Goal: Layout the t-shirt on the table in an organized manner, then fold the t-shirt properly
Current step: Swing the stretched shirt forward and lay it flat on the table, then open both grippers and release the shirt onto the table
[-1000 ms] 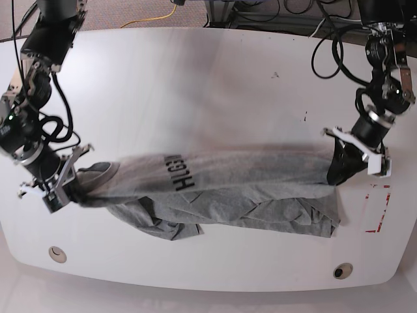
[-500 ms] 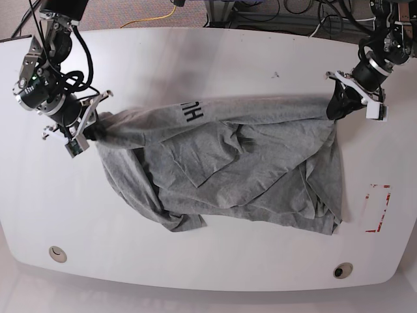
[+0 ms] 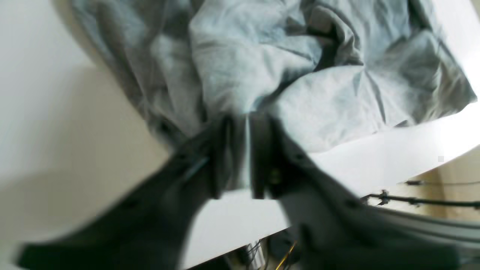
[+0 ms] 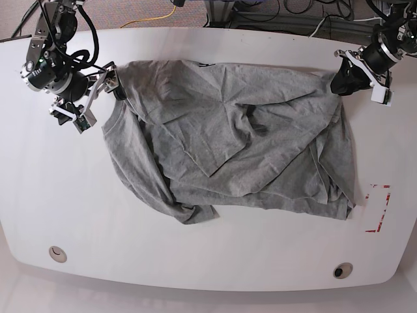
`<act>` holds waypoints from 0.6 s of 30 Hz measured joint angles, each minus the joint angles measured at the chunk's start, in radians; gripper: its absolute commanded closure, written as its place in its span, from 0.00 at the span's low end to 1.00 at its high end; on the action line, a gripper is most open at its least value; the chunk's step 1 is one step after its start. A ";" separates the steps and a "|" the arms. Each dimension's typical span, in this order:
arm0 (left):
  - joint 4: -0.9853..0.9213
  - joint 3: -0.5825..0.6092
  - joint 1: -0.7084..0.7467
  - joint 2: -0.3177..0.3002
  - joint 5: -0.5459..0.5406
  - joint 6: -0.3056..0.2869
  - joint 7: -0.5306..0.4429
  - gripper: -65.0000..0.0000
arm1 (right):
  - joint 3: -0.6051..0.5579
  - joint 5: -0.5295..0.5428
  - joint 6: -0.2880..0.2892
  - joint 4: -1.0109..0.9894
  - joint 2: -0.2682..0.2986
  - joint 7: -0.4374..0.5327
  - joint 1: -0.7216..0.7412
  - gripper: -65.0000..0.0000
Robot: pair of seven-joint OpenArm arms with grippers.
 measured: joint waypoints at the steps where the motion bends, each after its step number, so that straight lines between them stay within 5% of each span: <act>1: 0.000 -0.002 -0.002 -0.002 0.001 0.004 0.019 0.57 | 0.000 0.002 0.000 0.003 0.003 0.003 0.004 0.08; 7: 0.000 0.001 -0.033 0.003 0.002 0.003 0.083 0.37 | 0.000 0.007 0.000 0.004 0.003 -0.002 0.056 0.08; 18: 0.000 -0.022 -0.157 0.007 0.001 0.000 0.115 0.36 | -0.014 0.240 0.000 -0.027 -0.059 0.003 0.220 0.08</act>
